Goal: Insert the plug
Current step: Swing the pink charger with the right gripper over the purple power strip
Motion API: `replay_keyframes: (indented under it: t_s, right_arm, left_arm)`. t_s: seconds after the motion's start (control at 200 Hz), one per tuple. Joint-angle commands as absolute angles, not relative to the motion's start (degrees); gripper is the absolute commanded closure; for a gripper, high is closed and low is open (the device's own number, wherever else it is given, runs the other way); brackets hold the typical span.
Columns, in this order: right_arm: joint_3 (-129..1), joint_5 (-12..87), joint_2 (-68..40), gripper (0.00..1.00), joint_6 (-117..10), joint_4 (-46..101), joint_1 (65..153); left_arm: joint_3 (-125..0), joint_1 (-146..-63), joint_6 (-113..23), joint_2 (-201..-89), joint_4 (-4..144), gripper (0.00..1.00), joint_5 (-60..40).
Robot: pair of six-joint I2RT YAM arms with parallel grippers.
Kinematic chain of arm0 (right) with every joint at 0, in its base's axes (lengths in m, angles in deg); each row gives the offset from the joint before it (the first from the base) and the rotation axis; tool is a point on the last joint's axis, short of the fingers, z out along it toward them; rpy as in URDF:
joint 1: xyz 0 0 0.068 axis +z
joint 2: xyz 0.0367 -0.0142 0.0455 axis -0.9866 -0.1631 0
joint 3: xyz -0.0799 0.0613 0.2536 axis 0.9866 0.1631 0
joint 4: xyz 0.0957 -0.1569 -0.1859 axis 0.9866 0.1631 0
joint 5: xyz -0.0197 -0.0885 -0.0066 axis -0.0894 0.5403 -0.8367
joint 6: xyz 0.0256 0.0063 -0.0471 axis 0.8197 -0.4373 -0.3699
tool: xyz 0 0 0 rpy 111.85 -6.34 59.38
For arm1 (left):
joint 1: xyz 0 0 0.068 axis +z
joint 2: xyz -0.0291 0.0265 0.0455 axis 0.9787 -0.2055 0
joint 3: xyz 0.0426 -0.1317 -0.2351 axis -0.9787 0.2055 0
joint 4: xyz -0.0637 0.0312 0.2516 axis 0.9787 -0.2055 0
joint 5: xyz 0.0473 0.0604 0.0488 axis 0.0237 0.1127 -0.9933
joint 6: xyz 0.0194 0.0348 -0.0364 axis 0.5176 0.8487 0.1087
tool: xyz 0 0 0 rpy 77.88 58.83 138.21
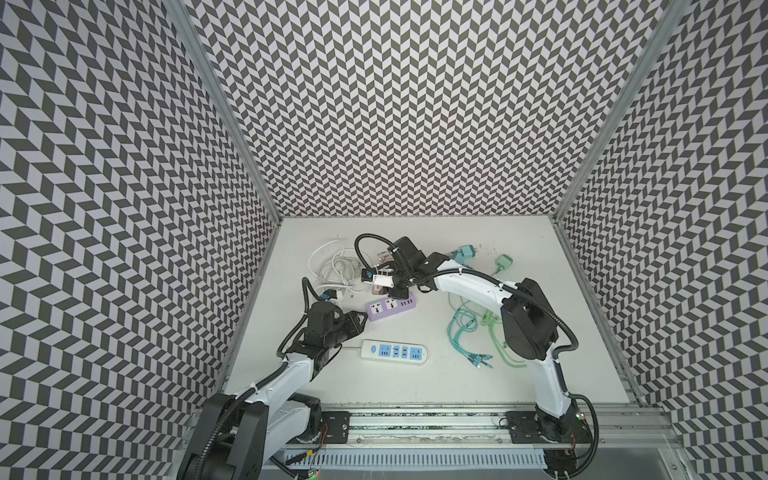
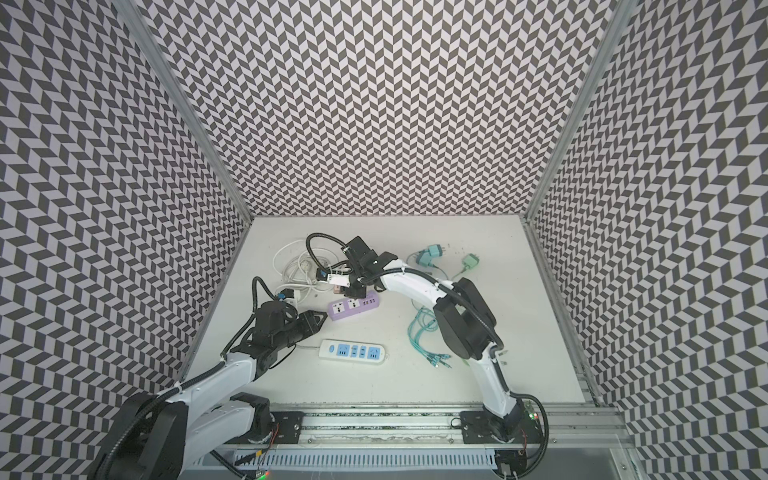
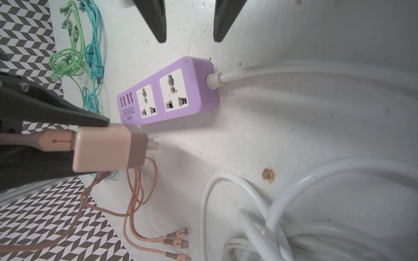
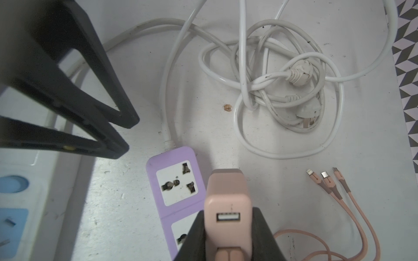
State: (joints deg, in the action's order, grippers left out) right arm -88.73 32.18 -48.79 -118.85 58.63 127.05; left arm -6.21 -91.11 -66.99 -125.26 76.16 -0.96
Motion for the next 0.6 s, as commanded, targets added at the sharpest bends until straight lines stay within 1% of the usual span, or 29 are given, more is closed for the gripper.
replay_keyframes:
  t_s: [0.0,0.596]
  right_arm:
    - [-91.1,32.7,-50.5,0.81,-121.7,59.3,127.9]
    - [-95.5,36.4,-52.8,0.84,-124.7,65.7,130.4]
  left_arm:
    - [-6.4,-90.6,-66.2,-126.3,78.8,0.63,0.0]
    - [-6.3,-89.5,-65.7,-131.7,83.1,0.68,2.1]
